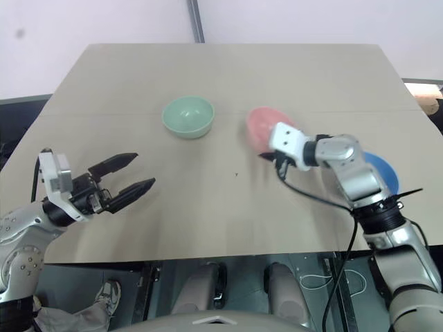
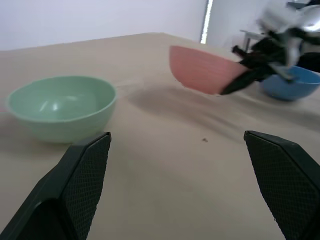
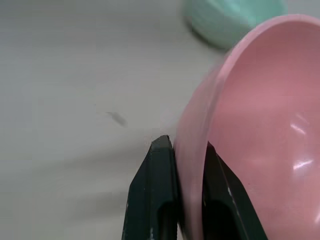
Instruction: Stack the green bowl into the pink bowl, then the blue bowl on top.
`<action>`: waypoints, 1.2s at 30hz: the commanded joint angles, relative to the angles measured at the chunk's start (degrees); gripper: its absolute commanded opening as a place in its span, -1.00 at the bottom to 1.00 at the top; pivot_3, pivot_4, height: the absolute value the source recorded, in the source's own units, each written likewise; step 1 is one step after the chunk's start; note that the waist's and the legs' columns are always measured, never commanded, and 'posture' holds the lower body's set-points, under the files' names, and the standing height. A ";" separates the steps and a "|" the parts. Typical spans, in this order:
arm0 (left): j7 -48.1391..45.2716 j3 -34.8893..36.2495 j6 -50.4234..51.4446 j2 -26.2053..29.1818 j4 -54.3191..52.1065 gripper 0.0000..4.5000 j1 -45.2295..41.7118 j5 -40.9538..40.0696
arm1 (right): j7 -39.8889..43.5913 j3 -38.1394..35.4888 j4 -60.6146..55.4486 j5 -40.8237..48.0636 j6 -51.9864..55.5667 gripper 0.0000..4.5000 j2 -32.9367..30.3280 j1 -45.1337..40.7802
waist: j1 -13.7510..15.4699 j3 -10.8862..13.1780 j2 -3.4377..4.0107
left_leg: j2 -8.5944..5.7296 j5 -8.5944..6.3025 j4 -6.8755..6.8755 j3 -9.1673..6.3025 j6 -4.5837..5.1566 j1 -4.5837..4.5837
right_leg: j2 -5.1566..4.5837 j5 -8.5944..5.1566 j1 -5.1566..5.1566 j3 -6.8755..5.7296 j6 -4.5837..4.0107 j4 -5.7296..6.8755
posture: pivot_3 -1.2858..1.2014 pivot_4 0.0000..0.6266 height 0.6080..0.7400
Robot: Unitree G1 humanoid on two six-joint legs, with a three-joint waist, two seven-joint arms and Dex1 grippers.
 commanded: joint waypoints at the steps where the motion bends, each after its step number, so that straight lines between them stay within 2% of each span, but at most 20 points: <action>1: -0.95 1.02 -2.04 1.48 3.80 1.00 -3.40 1.39 | -4.13 7.39 -5.20 -4.74 3.59 -0.98 4.82 1.12 | -0.05 -0.02 -0.04 | 0.00 0.00 0.08 -0.01 0.00 0.04 | 0.01 -0.01 0.08 -0.02 -0.01 0.00 | 0.03 -0.52 1.00; 5: -1.97 0.18 -1.99 2.09 5.48 1.00 -5.98 1.75 | -5.42 10.09 -5.05 -6.97 6.52 -0.98 7.02 0.46 | 0.06 -0.01 -0.03 | -0.02 0.02 0.30 0.01 -0.01 0.03 | 0.01 -0.10 0.10 0.00 -0.19 0.05 | 0.03 -0.52 1.00; 9: -2.08 -1.13 -1.91 2.34 6.69 1.00 -8.44 2.81 | -6.02 11.44 -4.17 -9.73 8.26 -0.29 6.48 -0.07 | 0.05 -0.02 -0.04 | -0.04 0.02 0.30 -0.01 -0.01 0.02 | -0.01 -0.06 0.10 -0.01 -0.12 0.03 | 0.03 -0.52 1.00; 12: -1.30 -2.36 -1.85 2.38 6.61 1.00 -10.15 4.26 | -7.82 9.60 -5.49 -11.39 8.25 0.36 5.45 0.44 | -0.01 -0.01 -0.03 | -0.04 0.01 0.20 -0.02 -0.02 0.01 | 0.02 0.01 0.08 -0.02 -0.01 0.03 | 0.03 -0.52 1.00; 13: -0.91 -2.66 -1.78 2.41 6.47 1.00 -10.65 4.72 | -7.67 8.57 -6.86 -11.08 8.95 0.50 4.77 0.75 | -0.03 -0.01 -0.03 | -0.04 0.01 0.16 -0.02 -0.02 0.01 | 0.03 0.01 0.07 -0.02 -0.01 0.02 | 0.03 -0.52 1.00; 19: 5.13 -7.49 -7.43 3.97 6.88 1.00 -14.96 17.85 | -3.68 -6.82 -24.97 5.28 23.71 0.50 2.43 5.90 | 0.17 -0.01 -0.03 | -0.05 0.00 0.15 -0.09 -0.01 -0.06 | 0.00 0.01 0.08 -0.07 0.00 -0.02 | 0.03 -0.52 1.00; 22: 6.36 -9.96 -6.80 5.78 8.49 1.00 -19.08 21.66 | -3.44 -12.99 -30.53 11.19 29.52 0.50 0.23 7.36 | 0.25 -0.02 -0.06 | -0.06 0.00 0.16 -0.14 -0.01 -0.07 | 0.00 0.01 0.11 -0.14 0.00 -0.01 | 0.03 -0.52 1.00; 25: 8.65 -13.67 -5.33 8.61 11.01 1.00 -24.47 27.93 | -6.52 -15.53 -32.10 12.47 30.98 0.50 -0.60 8.67 | 0.00 -0.02 -0.06 | -0.06 0.01 0.19 -0.09 -0.01 -0.01 | 0.05 0.01 0.13 -0.10 0.01 0.00 | 0.03 -0.52 1.00; 29: 4.08 -27.61 -14.35 15.84 20.08 1.00 -35.88 44.79 | -10.70 -18.29 -31.98 11.79 29.14 0.50 -1.41 11.24 | 0.08 0.01 -0.04 | -0.16 0.02 0.21 0.16 -0.02 -0.02 | 0.21 0.01 0.11 -0.12 0.01 0.00 | 0.03 -0.52 1.00; 36: 2.32 -40.18 -24.56 11.98 38.74 1.00 -52.32 57.41 | -14.78 -19.83 -31.44 11.09 24.52 0.50 -2.81 14.25 | 0.09 0.00 -0.06 | -0.17 0.00 0.20 0.32 0.00 -0.18 | 0.21 0.00 0.01 -0.05 0.03 -0.06 | 0.03 -0.52 1.00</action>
